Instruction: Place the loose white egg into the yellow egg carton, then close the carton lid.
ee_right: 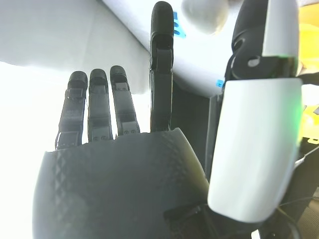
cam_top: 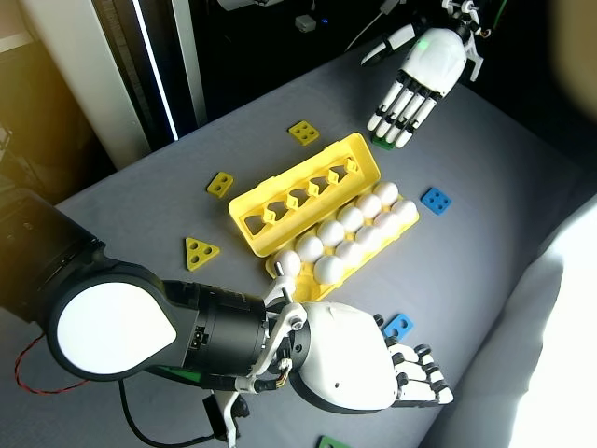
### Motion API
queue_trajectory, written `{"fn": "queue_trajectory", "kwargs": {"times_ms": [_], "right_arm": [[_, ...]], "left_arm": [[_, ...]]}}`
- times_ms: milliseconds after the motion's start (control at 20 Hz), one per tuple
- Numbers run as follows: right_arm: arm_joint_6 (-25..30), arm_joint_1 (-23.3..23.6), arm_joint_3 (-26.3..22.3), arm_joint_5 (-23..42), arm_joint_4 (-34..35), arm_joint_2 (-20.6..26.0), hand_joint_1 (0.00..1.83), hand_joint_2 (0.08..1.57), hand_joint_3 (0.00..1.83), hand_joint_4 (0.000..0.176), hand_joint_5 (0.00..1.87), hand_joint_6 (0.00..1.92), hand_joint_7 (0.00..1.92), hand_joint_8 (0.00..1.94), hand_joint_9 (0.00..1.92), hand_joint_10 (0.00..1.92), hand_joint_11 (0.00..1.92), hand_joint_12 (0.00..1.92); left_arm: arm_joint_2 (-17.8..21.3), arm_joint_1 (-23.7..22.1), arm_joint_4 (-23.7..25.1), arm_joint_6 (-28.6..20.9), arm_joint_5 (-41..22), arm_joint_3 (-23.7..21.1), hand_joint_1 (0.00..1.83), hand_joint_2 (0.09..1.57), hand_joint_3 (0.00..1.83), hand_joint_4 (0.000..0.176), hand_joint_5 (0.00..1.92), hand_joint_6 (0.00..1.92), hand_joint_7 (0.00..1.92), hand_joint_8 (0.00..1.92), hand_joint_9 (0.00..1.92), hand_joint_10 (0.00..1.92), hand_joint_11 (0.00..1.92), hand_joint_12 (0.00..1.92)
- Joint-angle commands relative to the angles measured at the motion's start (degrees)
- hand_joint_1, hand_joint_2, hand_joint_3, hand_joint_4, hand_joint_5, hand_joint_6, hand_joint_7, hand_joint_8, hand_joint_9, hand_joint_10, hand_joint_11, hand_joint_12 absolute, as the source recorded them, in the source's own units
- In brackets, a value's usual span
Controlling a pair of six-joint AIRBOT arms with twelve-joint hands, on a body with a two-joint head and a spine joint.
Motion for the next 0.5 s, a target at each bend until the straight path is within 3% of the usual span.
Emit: {"fn": "queue_trajectory", "kwargs": {"times_ms": [0,100,150,250,450], "right_arm": [[-0.22,0.89,0.42,2.89,1.95,0.47,0.81,0.77,0.01,0.160,0.98,0.02,0.06,0.00,0.00,0.00,0.00,0.00],[-0.43,1.16,0.44,2.89,1.95,0.07,0.82,0.76,0.00,0.151,0.99,0.01,0.05,0.00,0.00,0.00,0.00,0.00],[-0.43,1.26,0.52,2.88,1.96,-0.28,0.83,0.75,0.00,0.163,0.99,0.01,0.04,0.00,0.00,0.00,0.00,0.00],[-0.19,1.31,0.53,2.88,1.97,-0.79,0.84,0.76,0.00,0.151,0.98,0.01,0.03,0.00,0.00,0.00,0.00,0.00],[0.64,1.06,0.71,2.88,3.25,-1.85,0.85,0.76,0.00,0.151,0.98,0.00,0.01,0.00,0.00,0.00,0.00,0.00]], "left_arm": [[0.45,-0.34,-3.36,-0.41,-3.06,0.18,0.00,1.11,0.00,0.000,0.32,0.00,0.32,0.00,0.21,0.00,0.00,0.18],[0.44,-0.47,-3.36,-0.46,-3.06,0.07,0.00,1.12,0.00,0.000,0.33,0.00,0.31,0.00,0.21,0.00,0.00,0.16],[0.48,-0.63,-3.36,-0.54,-3.06,-0.05,0.00,1.12,0.00,0.000,0.35,0.00,0.33,0.00,0.23,0.00,0.00,0.24],[0.55,-0.85,-3.34,-0.70,-3.06,-0.22,0.00,1.13,0.00,0.000,0.35,0.00,0.32,0.00,0.24,0.00,0.00,0.33],[0.77,-1.20,-3.32,-0.83,-3.06,-0.27,0.00,1.13,0.00,0.000,0.34,0.00,0.31,0.00,0.25,0.00,0.00,0.42]]}}
